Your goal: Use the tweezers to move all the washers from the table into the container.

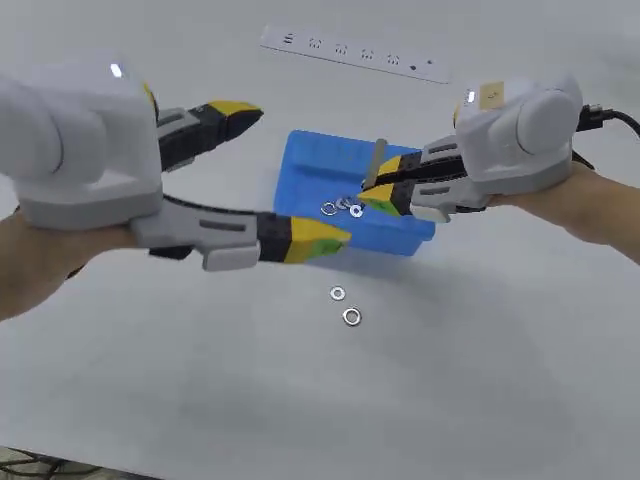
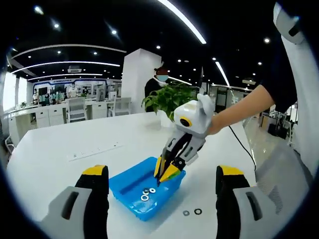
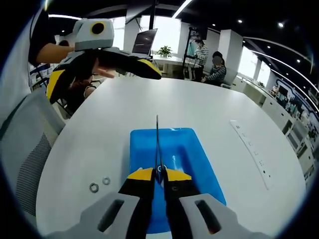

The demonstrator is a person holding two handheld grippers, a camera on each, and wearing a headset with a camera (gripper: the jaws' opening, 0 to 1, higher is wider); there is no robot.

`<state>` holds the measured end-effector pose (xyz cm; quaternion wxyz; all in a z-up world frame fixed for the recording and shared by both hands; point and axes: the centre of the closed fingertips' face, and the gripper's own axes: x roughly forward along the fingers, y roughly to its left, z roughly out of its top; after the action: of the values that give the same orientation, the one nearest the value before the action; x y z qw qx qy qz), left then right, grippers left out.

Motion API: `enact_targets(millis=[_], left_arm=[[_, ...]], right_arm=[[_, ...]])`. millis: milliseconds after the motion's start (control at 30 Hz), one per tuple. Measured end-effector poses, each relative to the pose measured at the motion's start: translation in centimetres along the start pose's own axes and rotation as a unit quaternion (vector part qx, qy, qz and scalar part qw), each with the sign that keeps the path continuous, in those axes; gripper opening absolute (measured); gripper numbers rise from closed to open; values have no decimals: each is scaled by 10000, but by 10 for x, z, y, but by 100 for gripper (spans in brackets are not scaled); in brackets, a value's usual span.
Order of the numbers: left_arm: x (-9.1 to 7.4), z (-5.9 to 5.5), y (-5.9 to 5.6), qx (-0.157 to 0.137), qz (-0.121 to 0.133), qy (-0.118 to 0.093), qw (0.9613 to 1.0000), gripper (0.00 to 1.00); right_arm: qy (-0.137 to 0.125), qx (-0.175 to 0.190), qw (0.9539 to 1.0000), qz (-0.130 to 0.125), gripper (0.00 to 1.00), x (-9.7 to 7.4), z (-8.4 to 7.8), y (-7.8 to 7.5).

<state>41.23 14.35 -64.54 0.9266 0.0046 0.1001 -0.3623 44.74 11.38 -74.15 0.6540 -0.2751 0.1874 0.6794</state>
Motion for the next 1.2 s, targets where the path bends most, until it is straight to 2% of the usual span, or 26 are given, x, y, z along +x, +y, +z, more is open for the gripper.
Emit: enact_targets(millis=[67, 100, 167, 233, 300, 400, 433, 500, 600, 733, 833, 1033, 1167, 1200], left_arm=[[12, 2, 4, 94, -111, 19, 9999, 88], [19, 0, 2, 237, -277, 69, 9993, 85], [30, -3, -5, 292, -508, 125, 9982, 83], [37, -6, -7, 430, -558, 197, 9973, 80], [45, -8, -13, 492, -734, 247, 9958, 74], [55, -8, -21, 634, -1039, 304, 9921, 72], [56, -8, -22, 688, -1066, 334, 9914, 71], [59, -9, -22, 903, -1155, 450, 9882, 62], [59, -10, -23, 865, -1440, 625, 9838, 46], [59, -5, -17, 951, -1439, 622, 9830, 38], [57, -10, -20, 1163, -1618, 785, 9768, 22], [60, -16, -25, 1241, -1728, 888, 9731, 21], [61, -18, -26, 1308, -1776, 932, 9709, 13], [62, -17, -24, 1410, -1735, 918, 9704, 12]], right_arm=[[12, 5, 10000, -5, 8, -1, 0, 0], [12, -2, 10000, -8, 8, -1, 0, 0], [3, -24, 10000, -10, 8, -1, 2, 1], [4, -65, 10000, -9, 8, -1, 2, 1], [23, -111, 9999, -4, 8, 0, 2, 2], [68, -140, 9999, 20, 8, 1, 0, 3], [81, -163, 9998, 38, 8, 1, 0, 4], [111, -186, 9997, 60, 8, 1, -1, 6], [141, -210, 9997, 74, 8, 1, -2, 7], [136, -231, 9996, 70, 8, 0, -1, 7], [124, -237, 9996, 62, 8, 0, 0, 7], [124, -241, 9996, 78, 8, -1, 0, 8], [109, -251, 9996, 82, 8, -3, 1, 8], [104, -254, 9996, 80, 8, -3, 1, 8]])
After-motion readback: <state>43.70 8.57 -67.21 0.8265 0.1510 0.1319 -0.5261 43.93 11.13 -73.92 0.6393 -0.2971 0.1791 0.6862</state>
